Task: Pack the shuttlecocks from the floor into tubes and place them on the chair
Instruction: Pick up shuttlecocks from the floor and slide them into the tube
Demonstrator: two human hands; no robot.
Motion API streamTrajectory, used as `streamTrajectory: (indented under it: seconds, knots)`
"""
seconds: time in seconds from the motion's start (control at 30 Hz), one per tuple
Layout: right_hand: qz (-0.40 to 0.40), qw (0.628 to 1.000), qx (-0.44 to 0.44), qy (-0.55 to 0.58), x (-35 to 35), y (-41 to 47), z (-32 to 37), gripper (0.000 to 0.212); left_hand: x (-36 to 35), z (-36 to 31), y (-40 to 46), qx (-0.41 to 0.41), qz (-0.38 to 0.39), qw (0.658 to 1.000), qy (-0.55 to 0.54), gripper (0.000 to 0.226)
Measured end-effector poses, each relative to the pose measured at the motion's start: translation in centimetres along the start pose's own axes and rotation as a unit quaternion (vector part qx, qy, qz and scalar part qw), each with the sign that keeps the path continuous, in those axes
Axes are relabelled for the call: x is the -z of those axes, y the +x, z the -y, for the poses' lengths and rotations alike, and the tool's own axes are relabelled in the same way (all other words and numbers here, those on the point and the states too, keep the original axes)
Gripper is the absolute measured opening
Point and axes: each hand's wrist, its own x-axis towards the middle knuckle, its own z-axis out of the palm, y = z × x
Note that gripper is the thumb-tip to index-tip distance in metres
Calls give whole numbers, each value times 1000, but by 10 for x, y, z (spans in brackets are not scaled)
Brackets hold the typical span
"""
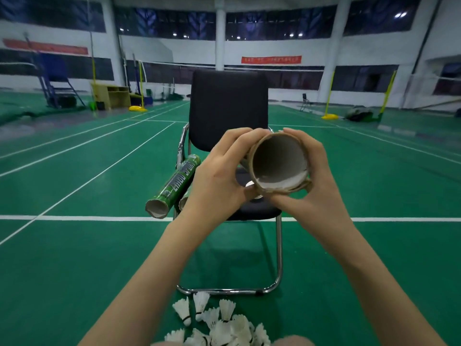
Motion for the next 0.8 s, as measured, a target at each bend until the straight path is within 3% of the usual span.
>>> streamTrajectory:
  seconds: [0.23,0.43,0.67,0.8]
  knots:
    - [10,999,-19,50,9,-14,21,75,10,-27,-10,32,5,995,-92,62]
    - [54,996,-54,50,10,-28,21,75,11,-38,-28,114,8,976,-187,72]
    - [105,988,-108,28,6,-53,-29,77,-5,-16,-59,219,34,935,-276,72]
    - [141,979,-144,-26,-16,-89,-78,100,-25,13,-92,297,56,905,-301,71]
